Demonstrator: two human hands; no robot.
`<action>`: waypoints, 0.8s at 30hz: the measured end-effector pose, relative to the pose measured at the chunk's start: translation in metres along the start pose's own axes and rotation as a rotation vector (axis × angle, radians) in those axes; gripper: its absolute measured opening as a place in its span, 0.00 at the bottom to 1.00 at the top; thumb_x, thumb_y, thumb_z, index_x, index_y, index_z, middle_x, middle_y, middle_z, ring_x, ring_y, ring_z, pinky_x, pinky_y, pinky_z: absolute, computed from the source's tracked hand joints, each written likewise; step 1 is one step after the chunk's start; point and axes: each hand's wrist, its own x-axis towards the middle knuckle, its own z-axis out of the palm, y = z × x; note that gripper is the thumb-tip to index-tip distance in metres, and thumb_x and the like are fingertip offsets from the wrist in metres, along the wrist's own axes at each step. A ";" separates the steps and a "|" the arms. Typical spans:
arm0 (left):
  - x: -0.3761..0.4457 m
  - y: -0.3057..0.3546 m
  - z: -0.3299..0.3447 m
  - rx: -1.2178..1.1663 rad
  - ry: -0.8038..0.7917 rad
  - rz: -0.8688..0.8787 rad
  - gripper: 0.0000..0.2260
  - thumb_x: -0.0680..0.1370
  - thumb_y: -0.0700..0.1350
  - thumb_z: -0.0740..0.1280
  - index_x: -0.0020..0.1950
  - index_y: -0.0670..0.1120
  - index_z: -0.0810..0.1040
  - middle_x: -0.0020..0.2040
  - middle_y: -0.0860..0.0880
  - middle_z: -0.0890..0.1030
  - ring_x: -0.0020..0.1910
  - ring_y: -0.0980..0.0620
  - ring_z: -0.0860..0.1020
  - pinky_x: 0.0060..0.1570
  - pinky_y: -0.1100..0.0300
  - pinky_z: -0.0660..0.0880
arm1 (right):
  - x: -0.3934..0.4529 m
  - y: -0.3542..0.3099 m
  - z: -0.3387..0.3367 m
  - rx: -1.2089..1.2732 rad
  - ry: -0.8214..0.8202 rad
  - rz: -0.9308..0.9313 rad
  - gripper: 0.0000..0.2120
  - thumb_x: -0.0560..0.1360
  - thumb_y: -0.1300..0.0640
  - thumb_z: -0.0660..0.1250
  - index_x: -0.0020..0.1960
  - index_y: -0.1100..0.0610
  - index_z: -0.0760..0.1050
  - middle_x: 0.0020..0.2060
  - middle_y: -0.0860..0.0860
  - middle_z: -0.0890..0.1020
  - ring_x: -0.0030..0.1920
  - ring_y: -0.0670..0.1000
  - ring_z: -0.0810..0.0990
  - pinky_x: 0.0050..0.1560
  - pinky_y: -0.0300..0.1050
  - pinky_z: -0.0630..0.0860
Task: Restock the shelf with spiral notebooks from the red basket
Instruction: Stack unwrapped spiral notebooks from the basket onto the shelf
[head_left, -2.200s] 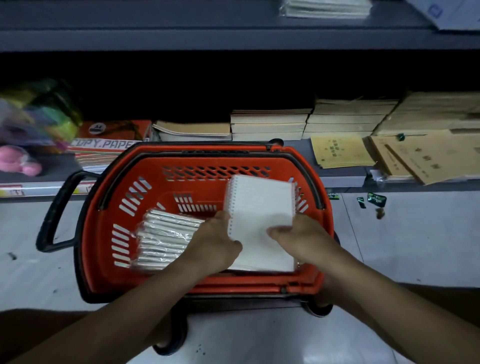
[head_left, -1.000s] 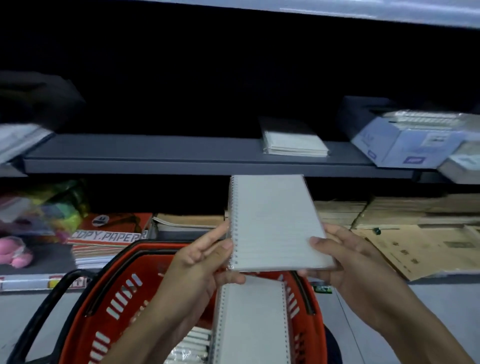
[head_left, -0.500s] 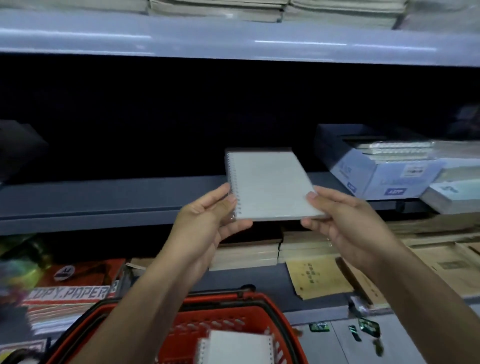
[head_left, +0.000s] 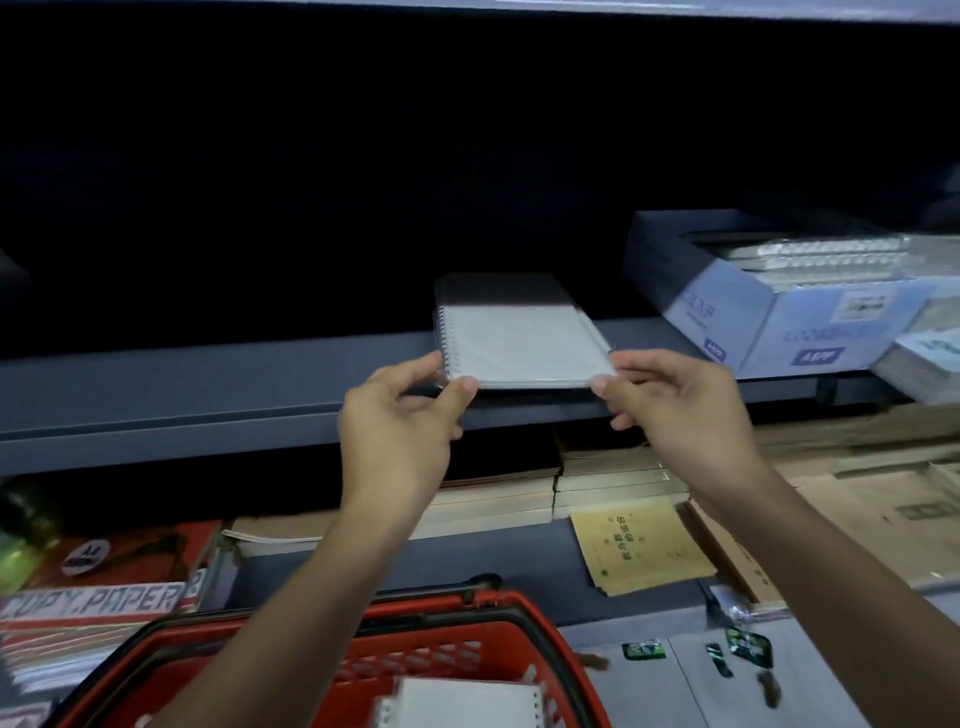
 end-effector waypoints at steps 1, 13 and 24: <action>0.005 0.001 0.004 0.044 0.009 0.028 0.17 0.74 0.48 0.76 0.62 0.49 0.82 0.42 0.52 0.86 0.36 0.60 0.81 0.41 0.71 0.76 | 0.006 0.001 0.001 -0.002 0.044 -0.021 0.13 0.73 0.56 0.76 0.58 0.54 0.82 0.43 0.49 0.86 0.31 0.40 0.82 0.37 0.34 0.77; 0.052 -0.004 0.032 0.215 0.048 0.099 0.17 0.77 0.51 0.73 0.65 0.50 0.80 0.52 0.51 0.79 0.42 0.63 0.75 0.36 0.79 0.62 | 0.054 0.010 0.021 -0.113 0.158 0.002 0.16 0.71 0.44 0.76 0.57 0.46 0.83 0.31 0.44 0.74 0.40 0.49 0.78 0.51 0.59 0.82; -0.023 0.002 -0.034 0.003 -0.056 -0.050 0.12 0.76 0.49 0.73 0.59 0.54 0.81 0.45 0.54 0.81 0.37 0.56 0.77 0.45 0.55 0.79 | -0.052 -0.018 0.003 -0.168 0.003 -0.044 0.12 0.75 0.46 0.72 0.57 0.45 0.80 0.33 0.45 0.78 0.39 0.52 0.83 0.52 0.60 0.81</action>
